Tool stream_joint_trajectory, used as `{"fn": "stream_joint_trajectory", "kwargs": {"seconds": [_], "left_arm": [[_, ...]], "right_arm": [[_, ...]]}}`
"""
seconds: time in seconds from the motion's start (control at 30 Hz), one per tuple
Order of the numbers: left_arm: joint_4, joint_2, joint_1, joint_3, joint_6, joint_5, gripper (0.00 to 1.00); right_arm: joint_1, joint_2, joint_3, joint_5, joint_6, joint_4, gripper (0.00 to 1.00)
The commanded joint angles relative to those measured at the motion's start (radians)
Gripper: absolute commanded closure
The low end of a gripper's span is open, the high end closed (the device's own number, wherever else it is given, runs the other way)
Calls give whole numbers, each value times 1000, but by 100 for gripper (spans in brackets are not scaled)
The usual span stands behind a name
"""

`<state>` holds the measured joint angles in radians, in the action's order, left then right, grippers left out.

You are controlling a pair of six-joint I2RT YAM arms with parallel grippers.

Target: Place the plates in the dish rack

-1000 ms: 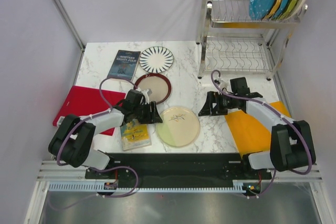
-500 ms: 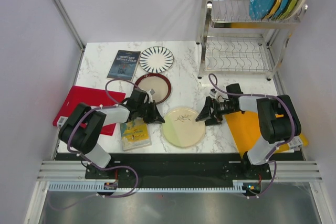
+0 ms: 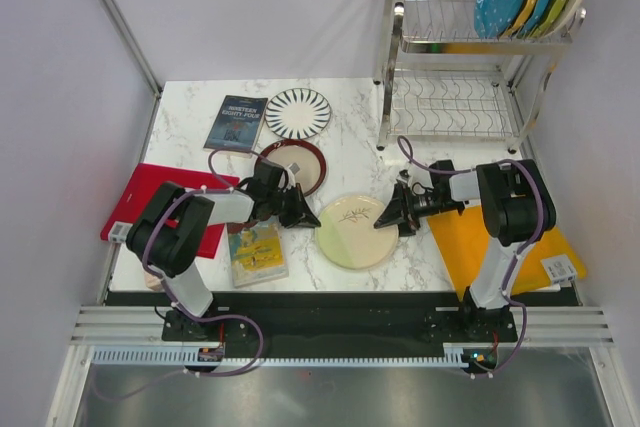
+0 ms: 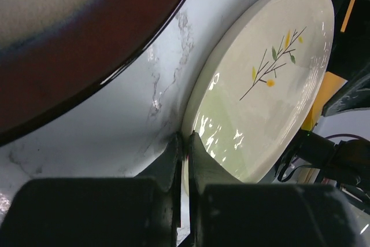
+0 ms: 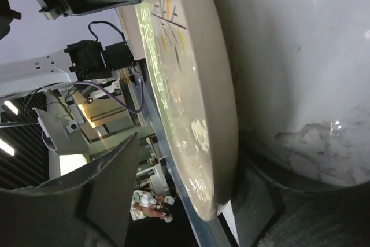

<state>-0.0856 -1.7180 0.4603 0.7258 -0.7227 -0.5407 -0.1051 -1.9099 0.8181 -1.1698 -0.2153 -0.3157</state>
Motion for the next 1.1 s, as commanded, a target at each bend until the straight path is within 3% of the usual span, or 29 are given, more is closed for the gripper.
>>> {"fn": "stream_joint_trajectory", "kwargs": {"seconds": [0.0, 0.1, 0.27, 0.33, 0.37, 0.4, 0.5, 0.53, 0.7, 0.8, 0.97, 1.07], "left_arm": [[-37, -40, -2, 53, -73, 56, 98], [-37, -45, 0, 54, -72, 56, 98], [-40, -61, 12, 66, -60, 53, 96], [-34, -57, 11, 73, -47, 51, 86], [-19, -34, 11, 90, -37, 57, 78], [24, -13, 11, 102, 4, 82, 59], [151, 89, 0, 168, 167, 108, 44], [171, 119, -17, 200, 208, 111, 43], [195, 374, -86, 239, 480, 236, 36], [141, 429, -97, 233, 624, 373, 31], [52, 356, -106, 254, 629, 476, 30], [47, 292, -107, 310, 596, 458, 30]], "right_arm": [[-21, -25, -11, 140, 76, 3, 36], [-22, 5, -17, 147, 74, 6, 47], [-22, 34, -27, 139, -1, 116, 82], [-22, 60, -1, 154, -16, 110, 100], [-15, 77, 12, 171, -15, 92, 100], [-7, 116, 25, 179, -10, 66, 100], [10, 228, 96, 211, 65, -99, 100], [10, 259, 157, 223, 144, -223, 100], [10, 429, 419, 311, 301, -508, 100], [8, 448, 744, 315, 344, -638, 100], [4, 414, 1131, 292, 332, -773, 100], [4, 368, 1378, 392, 303, -766, 100]]}}
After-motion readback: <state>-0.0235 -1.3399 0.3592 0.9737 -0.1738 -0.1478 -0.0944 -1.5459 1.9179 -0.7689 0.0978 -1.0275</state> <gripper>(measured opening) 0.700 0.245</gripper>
